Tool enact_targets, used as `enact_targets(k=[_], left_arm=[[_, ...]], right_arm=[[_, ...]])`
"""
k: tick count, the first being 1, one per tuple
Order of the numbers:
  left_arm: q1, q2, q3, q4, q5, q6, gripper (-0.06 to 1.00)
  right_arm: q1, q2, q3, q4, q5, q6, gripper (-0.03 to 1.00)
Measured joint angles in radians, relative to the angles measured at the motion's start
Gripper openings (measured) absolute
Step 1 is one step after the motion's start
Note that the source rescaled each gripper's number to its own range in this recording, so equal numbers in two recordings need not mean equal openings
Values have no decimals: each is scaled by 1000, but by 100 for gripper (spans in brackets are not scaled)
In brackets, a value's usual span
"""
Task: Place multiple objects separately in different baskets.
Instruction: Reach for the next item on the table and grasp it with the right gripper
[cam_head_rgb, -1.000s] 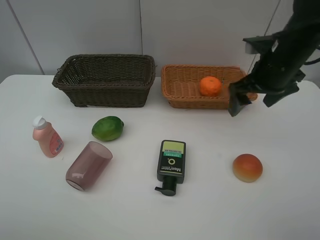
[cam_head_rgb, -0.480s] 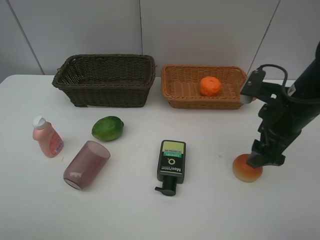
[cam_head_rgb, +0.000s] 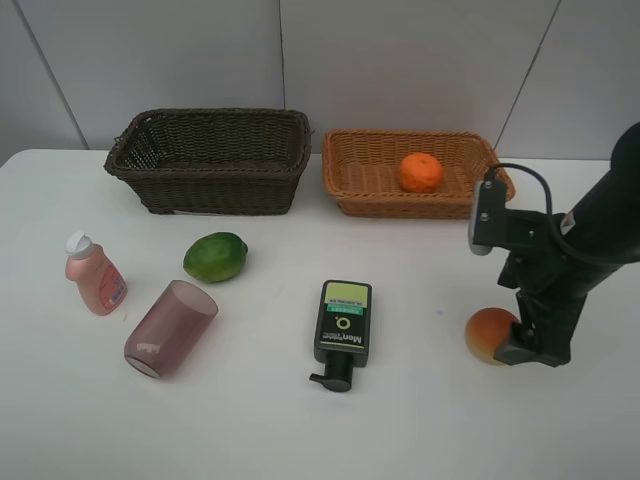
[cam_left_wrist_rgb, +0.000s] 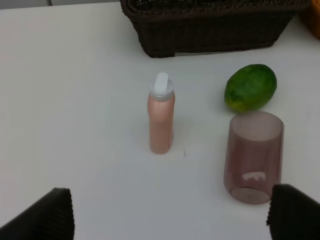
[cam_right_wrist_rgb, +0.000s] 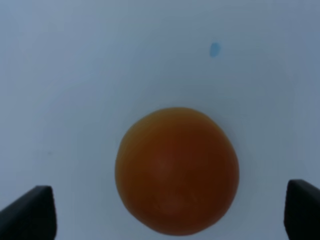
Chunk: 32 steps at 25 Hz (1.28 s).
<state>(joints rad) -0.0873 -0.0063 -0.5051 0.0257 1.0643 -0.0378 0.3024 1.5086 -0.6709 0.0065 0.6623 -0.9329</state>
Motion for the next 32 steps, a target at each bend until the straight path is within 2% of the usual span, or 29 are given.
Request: enact_targets(k=[10,17,25,28,32], left_arm=[[0,0,0,0,0,0,100],[0,0,0,0,0,0,100],[0,0,0,0,0,0,100],[0,0,0,0,0,0,100],[0,0,0,0,0,0,100]], right_arm=[[0,90,1,2,-66,-1,97],[0,130,54,7,-168,-1,97],[0,134,78,10,-232,-1,97],[0,155,78,10,-241,-1,90],[0,168,78,11,-263,-1,65]])
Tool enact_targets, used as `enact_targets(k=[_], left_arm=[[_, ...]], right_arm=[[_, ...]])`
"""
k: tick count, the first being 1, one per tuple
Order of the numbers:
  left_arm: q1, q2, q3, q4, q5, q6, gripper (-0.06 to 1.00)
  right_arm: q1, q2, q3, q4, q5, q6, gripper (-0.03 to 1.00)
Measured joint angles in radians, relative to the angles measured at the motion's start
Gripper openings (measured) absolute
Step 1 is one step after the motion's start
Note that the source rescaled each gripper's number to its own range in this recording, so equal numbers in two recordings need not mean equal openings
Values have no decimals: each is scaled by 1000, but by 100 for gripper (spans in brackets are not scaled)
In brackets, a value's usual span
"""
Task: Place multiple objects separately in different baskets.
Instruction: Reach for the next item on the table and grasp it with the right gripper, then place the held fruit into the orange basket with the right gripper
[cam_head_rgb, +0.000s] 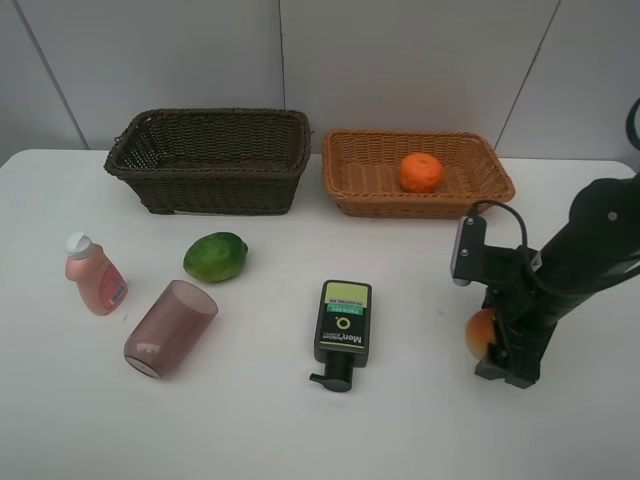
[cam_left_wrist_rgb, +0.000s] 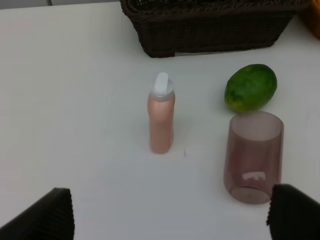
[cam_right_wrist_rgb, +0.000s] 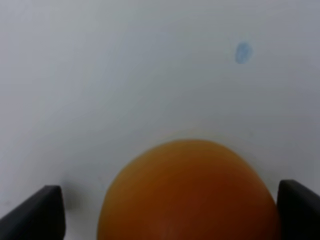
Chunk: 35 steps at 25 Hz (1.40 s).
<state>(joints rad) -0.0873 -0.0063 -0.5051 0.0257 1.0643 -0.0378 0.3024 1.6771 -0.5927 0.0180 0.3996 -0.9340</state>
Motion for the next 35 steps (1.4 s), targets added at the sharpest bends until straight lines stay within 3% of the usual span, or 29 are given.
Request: enact_targets(k=[3,6,22,27,30,35], left_arm=[[0,0,0,0,0,0,100],[0,0,0,0,0,0,100],[0,0,0,0,0,0,100],[0,0,0,0,0,0,100],[0,0,0,0,0,0,100],[0,0,0,0,0,0,100]], right_arm=[[0,5,0,1,-5,0,40],[0,11,0,1,-7,0,0],[2,11,-4,1,-4,0,0],[22,-4,-102,50,90,11,0],[22,-4,-203,81,193,104,0],[22,-3,-380,63,265,448,0]])
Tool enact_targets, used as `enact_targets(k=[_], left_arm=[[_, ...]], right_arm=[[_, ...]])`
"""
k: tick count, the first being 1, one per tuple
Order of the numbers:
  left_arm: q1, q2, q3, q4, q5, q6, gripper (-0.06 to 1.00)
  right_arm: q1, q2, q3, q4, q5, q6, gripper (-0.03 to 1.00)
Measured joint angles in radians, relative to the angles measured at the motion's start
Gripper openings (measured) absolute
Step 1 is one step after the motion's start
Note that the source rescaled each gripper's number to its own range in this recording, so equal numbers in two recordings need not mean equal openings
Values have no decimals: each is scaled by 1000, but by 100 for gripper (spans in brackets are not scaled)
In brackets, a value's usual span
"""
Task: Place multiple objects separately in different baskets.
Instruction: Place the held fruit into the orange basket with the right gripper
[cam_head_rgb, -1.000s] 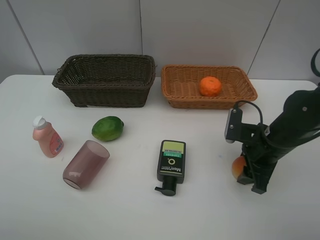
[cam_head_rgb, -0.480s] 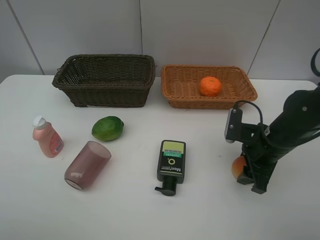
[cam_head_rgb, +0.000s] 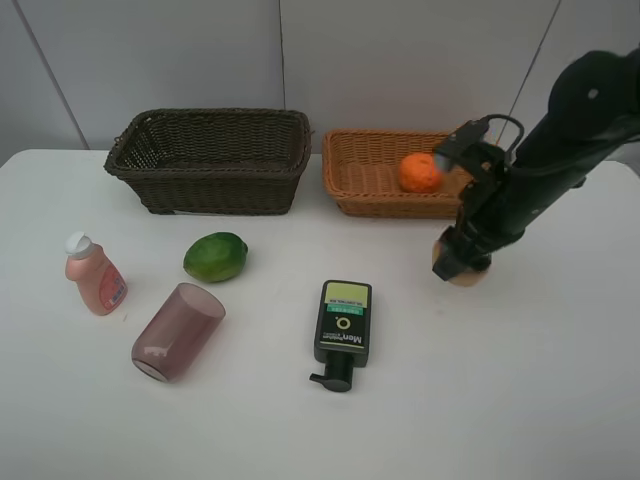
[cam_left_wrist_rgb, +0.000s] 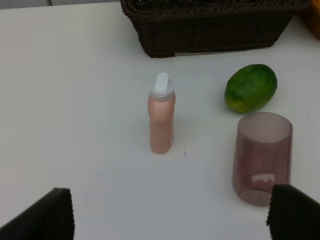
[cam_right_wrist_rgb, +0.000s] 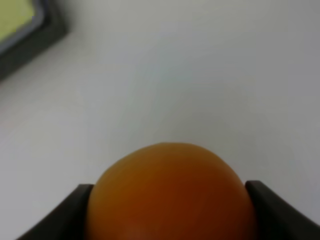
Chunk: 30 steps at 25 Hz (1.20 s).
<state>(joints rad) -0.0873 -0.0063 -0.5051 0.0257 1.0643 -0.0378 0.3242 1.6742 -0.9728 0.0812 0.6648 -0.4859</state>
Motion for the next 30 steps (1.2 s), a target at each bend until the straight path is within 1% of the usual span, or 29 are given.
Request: enact_targets(k=[4,7,10,14,18,21,25,30], left_arm=[[0,0,0,0,0,0,100],[0,0,0,0,0,0,100],[0,0,0,0,0,0,100],[0,0,0,0,0,0,100],[0,0,0,0,0,0,100],[0,0,0,0,0,0,100],[0,0,0,0,0,0,100],[0,0,0,0,0,0,100]], right_arm=[[0,19,-146,-63,25,271,0],[0,87,-282,-97,86,426,0],[0,187,-428,-108,161,523,0],[0,323,-614,-121,187,617,0],[6,429,-762,-134,191,668,0],[22,488,-825,-137,184,676,0],[37,540,-847,-139,144,677,0],[48,573,-850,-141,61,677,0]])
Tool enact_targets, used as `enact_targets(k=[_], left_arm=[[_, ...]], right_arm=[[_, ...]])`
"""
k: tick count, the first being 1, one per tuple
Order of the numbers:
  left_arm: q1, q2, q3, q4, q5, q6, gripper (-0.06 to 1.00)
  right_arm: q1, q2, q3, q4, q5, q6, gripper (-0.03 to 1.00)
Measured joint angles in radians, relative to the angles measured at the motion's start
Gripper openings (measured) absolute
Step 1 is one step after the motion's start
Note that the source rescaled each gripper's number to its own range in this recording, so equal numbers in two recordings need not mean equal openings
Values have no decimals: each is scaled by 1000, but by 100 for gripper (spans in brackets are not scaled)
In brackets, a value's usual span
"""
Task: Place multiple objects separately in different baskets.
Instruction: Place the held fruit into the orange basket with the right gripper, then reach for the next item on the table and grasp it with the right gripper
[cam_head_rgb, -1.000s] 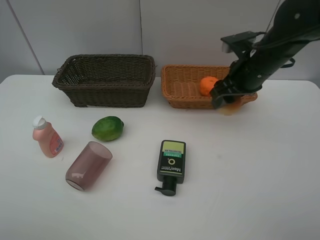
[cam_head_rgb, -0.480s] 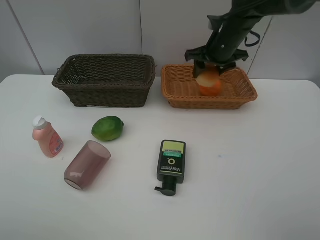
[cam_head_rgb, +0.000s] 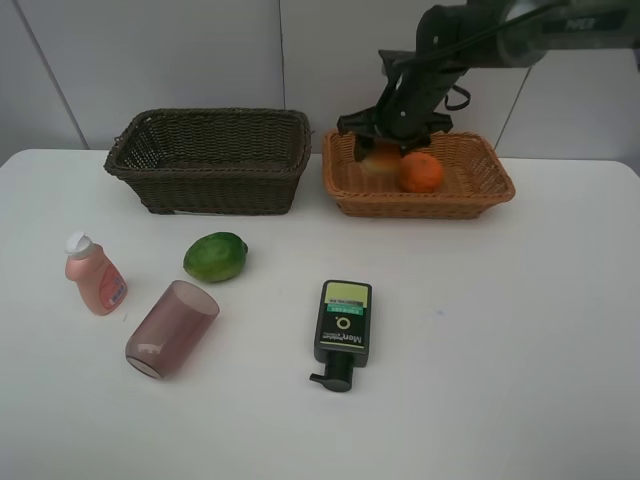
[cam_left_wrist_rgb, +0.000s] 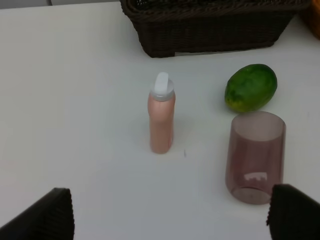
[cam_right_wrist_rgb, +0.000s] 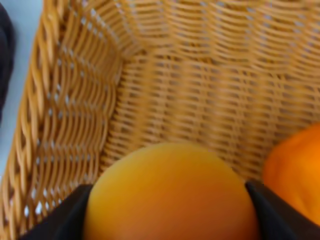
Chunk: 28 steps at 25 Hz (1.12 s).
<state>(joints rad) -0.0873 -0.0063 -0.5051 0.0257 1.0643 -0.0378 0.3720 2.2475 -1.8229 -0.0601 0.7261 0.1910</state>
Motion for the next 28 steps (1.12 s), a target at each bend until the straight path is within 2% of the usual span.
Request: enact_targets(k=[5,6,11,13,17,22,25,28], left_arm=[[0,0,0,0,0,0,100],[0,0,0,0,0,0,100],[0,0,0,0,0,0,100],[0,0,0,0,0,0,100],[0,0,0,0,0,0,100],[0,0,0,0,0,0,100],[0,0,0,0,0,0,100],[0,0,0,0,0,0,100]], right_arm=[[0,18,0,0,-16,0,0],[0,18,0,0,-17,0,4],[0,18,0,0,-18,0,65],[0,18,0,0,-19,0,76],[0,15,0,0,-17,0,83],[11,-13,0,-1,13,0,83],[22,-35,0,-3,62,0,83],[42,-56,0,-4,150,0,83]])
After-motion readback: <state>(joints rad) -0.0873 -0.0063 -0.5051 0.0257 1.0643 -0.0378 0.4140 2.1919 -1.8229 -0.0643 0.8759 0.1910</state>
